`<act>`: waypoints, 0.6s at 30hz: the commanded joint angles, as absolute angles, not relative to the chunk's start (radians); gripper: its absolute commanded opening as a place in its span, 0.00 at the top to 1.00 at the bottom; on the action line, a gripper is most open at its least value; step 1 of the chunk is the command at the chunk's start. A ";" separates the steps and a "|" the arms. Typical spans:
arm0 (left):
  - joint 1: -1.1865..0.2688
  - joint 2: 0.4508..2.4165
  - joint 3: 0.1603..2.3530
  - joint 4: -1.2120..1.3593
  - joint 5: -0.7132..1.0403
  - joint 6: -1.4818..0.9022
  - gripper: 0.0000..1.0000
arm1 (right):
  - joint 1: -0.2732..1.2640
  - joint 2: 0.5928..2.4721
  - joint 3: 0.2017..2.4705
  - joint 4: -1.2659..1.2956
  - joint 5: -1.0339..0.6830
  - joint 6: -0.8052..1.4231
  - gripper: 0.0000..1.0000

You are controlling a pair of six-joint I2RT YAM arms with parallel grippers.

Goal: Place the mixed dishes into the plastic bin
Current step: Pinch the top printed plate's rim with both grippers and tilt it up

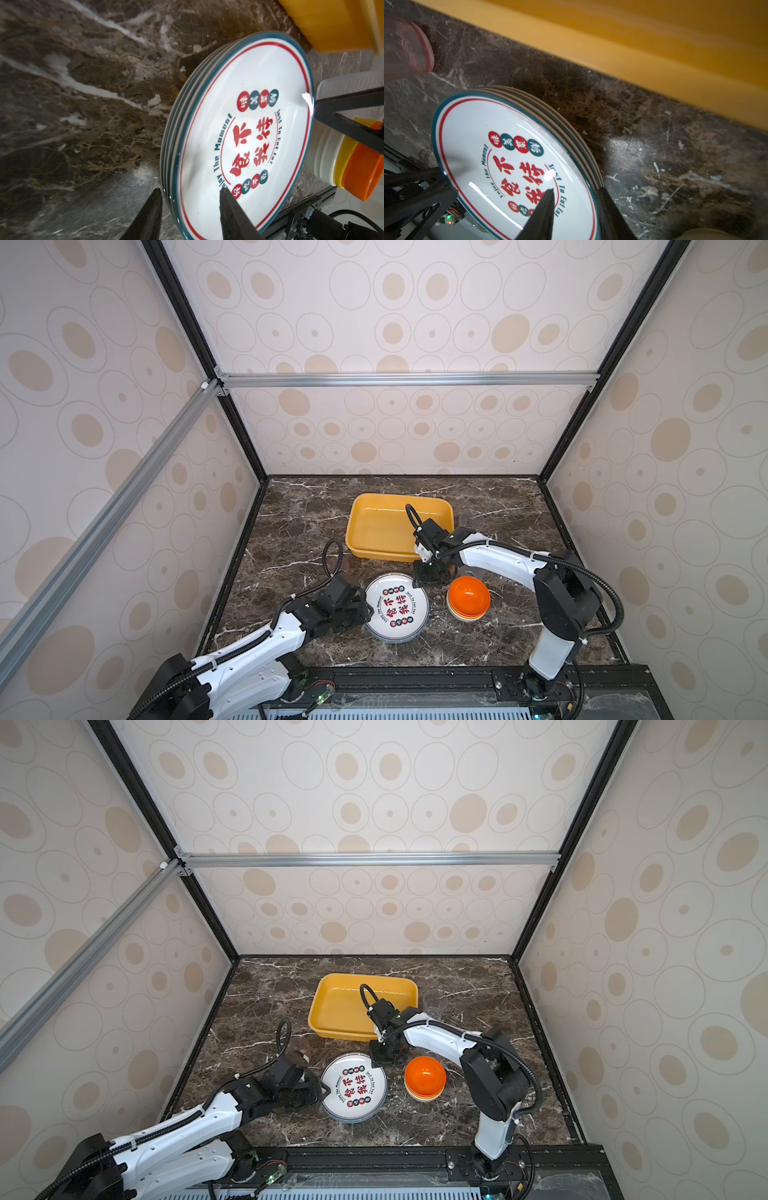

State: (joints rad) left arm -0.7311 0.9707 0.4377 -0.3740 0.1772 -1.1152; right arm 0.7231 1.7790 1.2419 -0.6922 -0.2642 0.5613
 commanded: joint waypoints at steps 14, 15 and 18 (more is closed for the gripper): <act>-0.740 0.949 0.428 -0.389 0.158 -1.141 0.56 | 0.747 1.810 1.260 -0.689 -0.287 0.575 0.74; -0.740 0.945 0.428 -0.390 0.156 -1.143 0.56 | 0.747 1.811 1.259 -0.687 -0.290 0.576 0.74; -0.740 0.939 0.424 -0.396 0.153 -1.146 0.56 | 0.747 1.813 1.259 -0.684 -0.296 0.575 0.76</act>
